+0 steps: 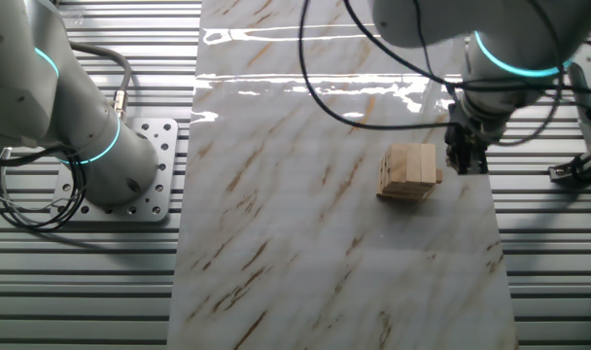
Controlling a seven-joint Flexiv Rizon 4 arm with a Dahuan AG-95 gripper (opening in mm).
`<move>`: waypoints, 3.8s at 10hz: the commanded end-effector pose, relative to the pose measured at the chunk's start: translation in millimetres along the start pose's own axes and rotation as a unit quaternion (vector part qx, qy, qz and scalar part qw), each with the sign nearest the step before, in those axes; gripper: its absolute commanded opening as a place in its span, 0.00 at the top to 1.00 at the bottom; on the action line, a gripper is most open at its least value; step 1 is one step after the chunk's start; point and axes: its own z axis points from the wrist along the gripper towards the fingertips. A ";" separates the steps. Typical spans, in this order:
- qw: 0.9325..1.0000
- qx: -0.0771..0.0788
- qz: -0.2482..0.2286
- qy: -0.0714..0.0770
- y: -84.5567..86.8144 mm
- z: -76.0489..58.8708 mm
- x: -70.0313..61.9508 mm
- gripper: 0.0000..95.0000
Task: Play Jenga
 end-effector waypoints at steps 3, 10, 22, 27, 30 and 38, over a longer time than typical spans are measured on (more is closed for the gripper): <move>1.000 -0.003 0.008 0.005 -1.8 4.2 -16.9 1.00; 0.999 -0.009 0.030 0.005 -3.2 17.0 -32.3 1.00; 0.999 -0.014 0.037 0.008 -1.4 30.6 -40.5 0.80; 0.999 -0.016 0.039 0.004 -0.7 42.2 -34.4 0.80; 0.999 -0.016 0.040 0.003 0.4 45.3 -33.4 0.80; 0.999 -0.016 0.047 0.000 3.1 55.9 -27.5 0.80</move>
